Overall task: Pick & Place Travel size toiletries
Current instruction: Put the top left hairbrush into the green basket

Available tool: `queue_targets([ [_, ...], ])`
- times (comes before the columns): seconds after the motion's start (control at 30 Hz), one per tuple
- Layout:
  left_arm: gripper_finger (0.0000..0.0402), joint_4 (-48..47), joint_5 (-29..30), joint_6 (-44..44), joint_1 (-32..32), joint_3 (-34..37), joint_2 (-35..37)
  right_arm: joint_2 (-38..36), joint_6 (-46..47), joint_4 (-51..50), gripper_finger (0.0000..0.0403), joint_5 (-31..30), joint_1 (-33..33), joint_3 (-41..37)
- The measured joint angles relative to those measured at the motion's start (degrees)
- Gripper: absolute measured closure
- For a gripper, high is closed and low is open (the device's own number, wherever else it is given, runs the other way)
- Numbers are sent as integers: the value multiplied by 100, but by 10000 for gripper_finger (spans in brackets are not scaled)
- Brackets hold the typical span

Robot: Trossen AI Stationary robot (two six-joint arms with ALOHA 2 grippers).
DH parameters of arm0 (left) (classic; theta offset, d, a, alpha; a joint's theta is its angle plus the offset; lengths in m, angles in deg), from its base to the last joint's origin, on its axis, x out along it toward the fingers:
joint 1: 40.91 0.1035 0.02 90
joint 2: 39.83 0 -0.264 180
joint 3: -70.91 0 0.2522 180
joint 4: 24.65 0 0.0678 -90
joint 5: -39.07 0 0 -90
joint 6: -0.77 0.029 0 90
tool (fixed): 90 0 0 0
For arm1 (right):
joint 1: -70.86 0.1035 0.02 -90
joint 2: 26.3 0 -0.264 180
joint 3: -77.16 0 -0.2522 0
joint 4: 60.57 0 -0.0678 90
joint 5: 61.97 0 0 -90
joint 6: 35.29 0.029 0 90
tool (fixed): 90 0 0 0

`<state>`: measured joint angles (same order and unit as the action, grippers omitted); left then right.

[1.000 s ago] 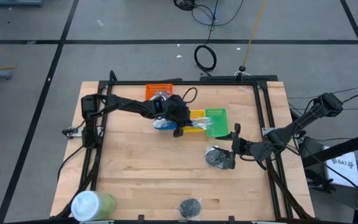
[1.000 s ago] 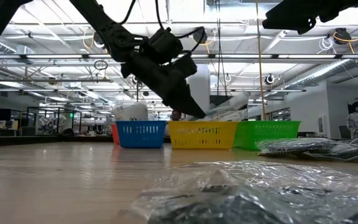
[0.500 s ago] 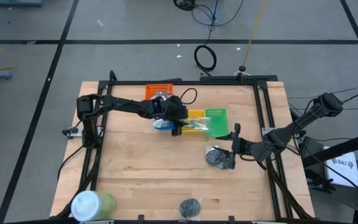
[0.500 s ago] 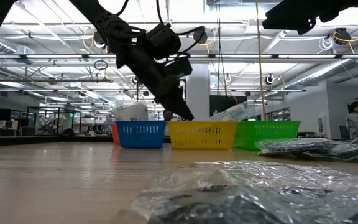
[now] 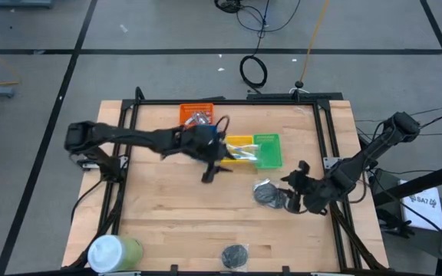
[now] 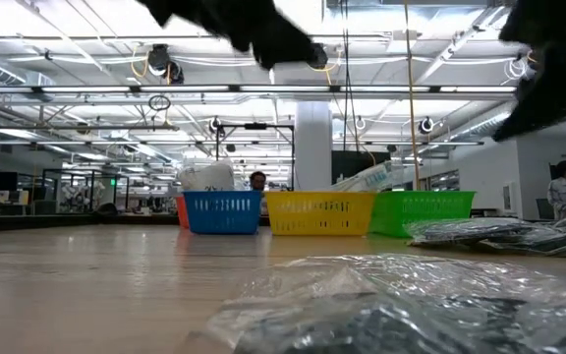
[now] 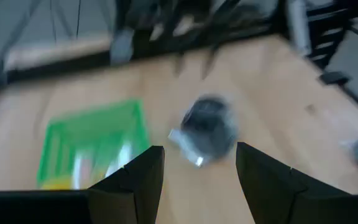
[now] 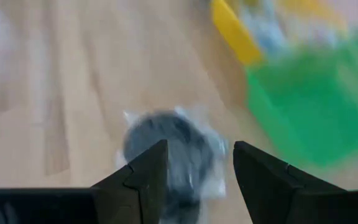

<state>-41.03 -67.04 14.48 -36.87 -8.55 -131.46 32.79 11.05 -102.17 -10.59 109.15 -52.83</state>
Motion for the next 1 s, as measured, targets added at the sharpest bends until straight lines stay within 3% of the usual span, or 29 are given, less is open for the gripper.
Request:
queue_targets([
  [0.17, 203, -79, 796, 373, -768, 3, 364, 52, 2694, -815, 232, 349, -34, -177],
  [0.37, 204, -100, 1390, 462, -1288, 3, 312, -13, 3666, -134, 232, 1450, -461, -855],
  [0.5, 204, -246, 1690, 462, -1410, 5, 285, -22, 3796, 1441, 222, 1733, -745, -1614],
  [0.73, 204, -244, 1727, 529, -1478, 5, 290, -51, 3646, 4621, 170, 1917, -1098, -2963],
  [0.83, 204, -246, 1728, 530, -1474, 5, 290, -57, 3624, 5318, 155, 1844, -1205, -3340],
  [1.0, 204, -247, 1726, 532, -1468, 5, 290, -39, 3288, 5463, 153, 1868, -1365, -3456],
])
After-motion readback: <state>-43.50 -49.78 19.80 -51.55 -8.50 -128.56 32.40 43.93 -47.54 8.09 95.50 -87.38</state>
